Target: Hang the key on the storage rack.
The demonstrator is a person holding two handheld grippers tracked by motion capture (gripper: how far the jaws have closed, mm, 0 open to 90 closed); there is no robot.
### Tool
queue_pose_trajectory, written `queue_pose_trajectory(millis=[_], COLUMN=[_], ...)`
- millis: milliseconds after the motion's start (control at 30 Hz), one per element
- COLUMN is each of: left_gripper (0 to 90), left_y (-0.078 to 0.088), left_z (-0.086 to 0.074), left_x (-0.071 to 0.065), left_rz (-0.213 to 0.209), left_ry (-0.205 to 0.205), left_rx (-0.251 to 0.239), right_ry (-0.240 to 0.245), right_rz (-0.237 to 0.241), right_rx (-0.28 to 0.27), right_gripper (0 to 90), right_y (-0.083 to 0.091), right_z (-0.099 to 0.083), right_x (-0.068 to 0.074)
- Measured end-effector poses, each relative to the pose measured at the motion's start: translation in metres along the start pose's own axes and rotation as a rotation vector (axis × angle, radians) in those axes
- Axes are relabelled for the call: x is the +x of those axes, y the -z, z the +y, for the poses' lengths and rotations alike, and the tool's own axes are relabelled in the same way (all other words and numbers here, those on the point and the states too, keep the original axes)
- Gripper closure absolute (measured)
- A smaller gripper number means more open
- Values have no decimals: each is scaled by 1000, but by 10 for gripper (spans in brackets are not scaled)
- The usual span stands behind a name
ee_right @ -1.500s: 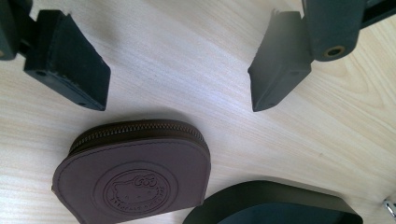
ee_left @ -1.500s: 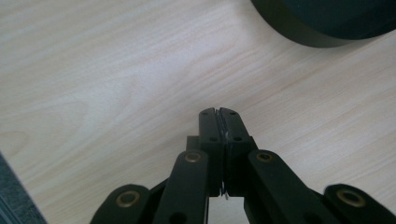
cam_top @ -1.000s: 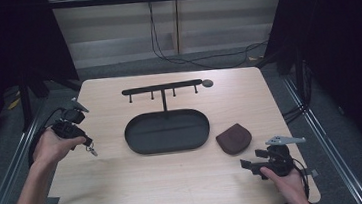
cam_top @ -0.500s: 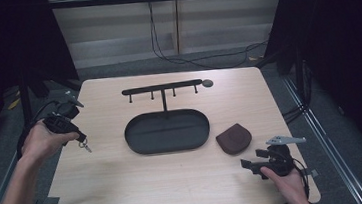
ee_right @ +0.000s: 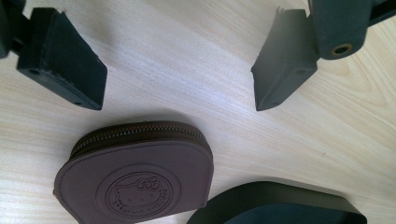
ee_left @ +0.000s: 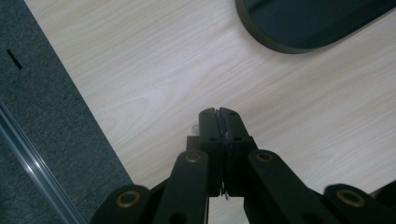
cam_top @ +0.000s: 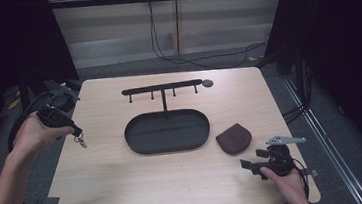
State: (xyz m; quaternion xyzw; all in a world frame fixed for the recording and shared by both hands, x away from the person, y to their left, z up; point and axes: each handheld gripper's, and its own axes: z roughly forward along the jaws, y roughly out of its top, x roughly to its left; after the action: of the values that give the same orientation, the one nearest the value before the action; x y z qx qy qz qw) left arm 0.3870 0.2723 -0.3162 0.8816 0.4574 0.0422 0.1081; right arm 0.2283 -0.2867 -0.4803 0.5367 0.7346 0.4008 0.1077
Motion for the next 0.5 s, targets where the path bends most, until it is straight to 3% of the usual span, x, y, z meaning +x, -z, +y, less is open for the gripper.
queue_pose_trajectory(millis=[500], left_gripper=[894], left_y=[12], left_z=[15], left_x=[-17], left_rz=[-34], left_ry=[-62], left_rx=[14], right_ry=[4], right_rz=[5], right_rx=[1], right_gripper=[173], right_y=[0], right_z=[0], right_x=[1])
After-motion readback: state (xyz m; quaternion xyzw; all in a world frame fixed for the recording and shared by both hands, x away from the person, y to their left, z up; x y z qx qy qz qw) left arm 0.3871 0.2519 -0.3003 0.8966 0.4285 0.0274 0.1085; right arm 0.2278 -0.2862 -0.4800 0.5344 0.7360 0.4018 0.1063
